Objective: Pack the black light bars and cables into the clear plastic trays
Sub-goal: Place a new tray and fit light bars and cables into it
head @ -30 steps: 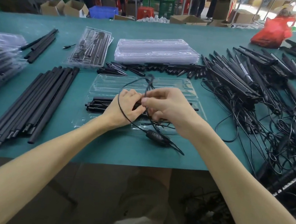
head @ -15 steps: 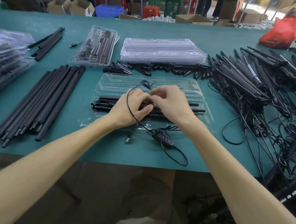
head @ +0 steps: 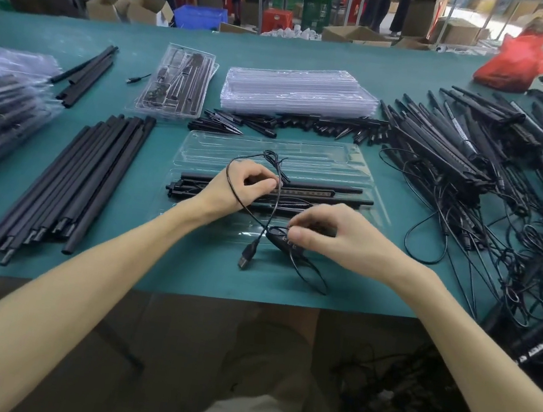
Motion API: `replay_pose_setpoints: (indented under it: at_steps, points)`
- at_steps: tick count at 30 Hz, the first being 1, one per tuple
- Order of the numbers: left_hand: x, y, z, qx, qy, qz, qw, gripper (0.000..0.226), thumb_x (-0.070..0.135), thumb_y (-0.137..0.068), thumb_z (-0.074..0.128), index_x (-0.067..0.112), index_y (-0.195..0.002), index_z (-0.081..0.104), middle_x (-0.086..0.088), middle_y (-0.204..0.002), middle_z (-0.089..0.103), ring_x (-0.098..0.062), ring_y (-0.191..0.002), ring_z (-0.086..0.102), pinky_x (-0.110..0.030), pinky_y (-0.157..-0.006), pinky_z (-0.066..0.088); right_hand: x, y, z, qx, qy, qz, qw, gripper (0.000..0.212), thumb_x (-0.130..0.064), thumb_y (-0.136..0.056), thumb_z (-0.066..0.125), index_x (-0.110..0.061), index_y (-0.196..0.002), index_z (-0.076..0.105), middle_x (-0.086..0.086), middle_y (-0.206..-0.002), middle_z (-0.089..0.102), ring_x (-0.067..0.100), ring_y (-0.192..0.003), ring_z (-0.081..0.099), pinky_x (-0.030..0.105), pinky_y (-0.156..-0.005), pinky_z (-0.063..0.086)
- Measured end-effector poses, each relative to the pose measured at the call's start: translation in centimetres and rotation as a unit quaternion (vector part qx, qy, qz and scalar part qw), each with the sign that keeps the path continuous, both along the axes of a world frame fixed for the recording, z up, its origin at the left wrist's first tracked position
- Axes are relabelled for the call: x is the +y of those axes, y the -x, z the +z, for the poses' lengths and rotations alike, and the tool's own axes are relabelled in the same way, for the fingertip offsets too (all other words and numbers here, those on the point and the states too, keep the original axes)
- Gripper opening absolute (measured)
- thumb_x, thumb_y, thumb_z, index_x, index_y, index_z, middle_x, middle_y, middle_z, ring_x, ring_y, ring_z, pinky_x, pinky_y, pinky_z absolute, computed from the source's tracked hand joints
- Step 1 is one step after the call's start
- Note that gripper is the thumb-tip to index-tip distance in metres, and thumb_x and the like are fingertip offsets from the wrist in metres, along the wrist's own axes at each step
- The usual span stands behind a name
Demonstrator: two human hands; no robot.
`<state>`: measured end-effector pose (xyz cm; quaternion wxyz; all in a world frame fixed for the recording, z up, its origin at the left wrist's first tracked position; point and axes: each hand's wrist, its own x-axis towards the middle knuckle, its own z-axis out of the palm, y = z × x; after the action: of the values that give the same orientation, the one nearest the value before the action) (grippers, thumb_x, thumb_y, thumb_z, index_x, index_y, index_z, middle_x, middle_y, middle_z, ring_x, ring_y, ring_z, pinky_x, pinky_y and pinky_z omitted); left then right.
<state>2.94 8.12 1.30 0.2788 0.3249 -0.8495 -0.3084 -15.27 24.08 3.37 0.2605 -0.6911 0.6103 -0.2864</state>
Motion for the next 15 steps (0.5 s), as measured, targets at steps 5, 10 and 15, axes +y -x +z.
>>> replay_pose_setpoints:
  at_steps: [5,10,15]
  points:
    - [-0.1,-0.4,0.4,0.08,-0.133,-0.011,0.988,0.02,0.022,-0.101,0.059,0.016,-0.103,0.078,0.004,-0.102,0.078,-0.007,-0.1,0.07,-0.017,-0.089,0.051,0.6,1.3,-0.3,0.041,0.028,-0.03,0.998,0.031,-0.034,-0.084,0.08,-0.024,-0.112,0.072,-0.01,-0.109,0.069,0.007,-0.105,0.062,0.032,-0.098,0.047]
    - [-0.7,-1.0,1.1,0.135,-0.197,0.004,0.971,0.024,0.025,-0.103,0.055,0.019,-0.104,0.078,0.005,-0.099,0.076,-0.009,-0.097,0.066,-0.023,-0.094,0.047,1.3,3.3,-0.4,0.036,0.066,-0.131,0.989,0.032,-0.026,-0.091,0.074,-0.024,-0.123,0.07,-0.007,-0.122,0.066,0.014,-0.12,0.056,0.033,-0.108,0.04]
    - [-1.1,-1.6,1.0,0.227,-0.259,-0.002,0.939,0.025,0.017,-0.104,0.051,0.007,-0.107,0.074,-0.005,-0.101,0.072,-0.012,-0.094,0.064,-0.024,-0.093,0.05,1.9,4.0,0.1,0.102,0.003,-0.105,0.989,0.036,-0.01,-0.095,0.065,-0.02,-0.13,0.067,-0.001,-0.136,0.057,0.021,-0.132,0.047,0.033,-0.115,0.033]
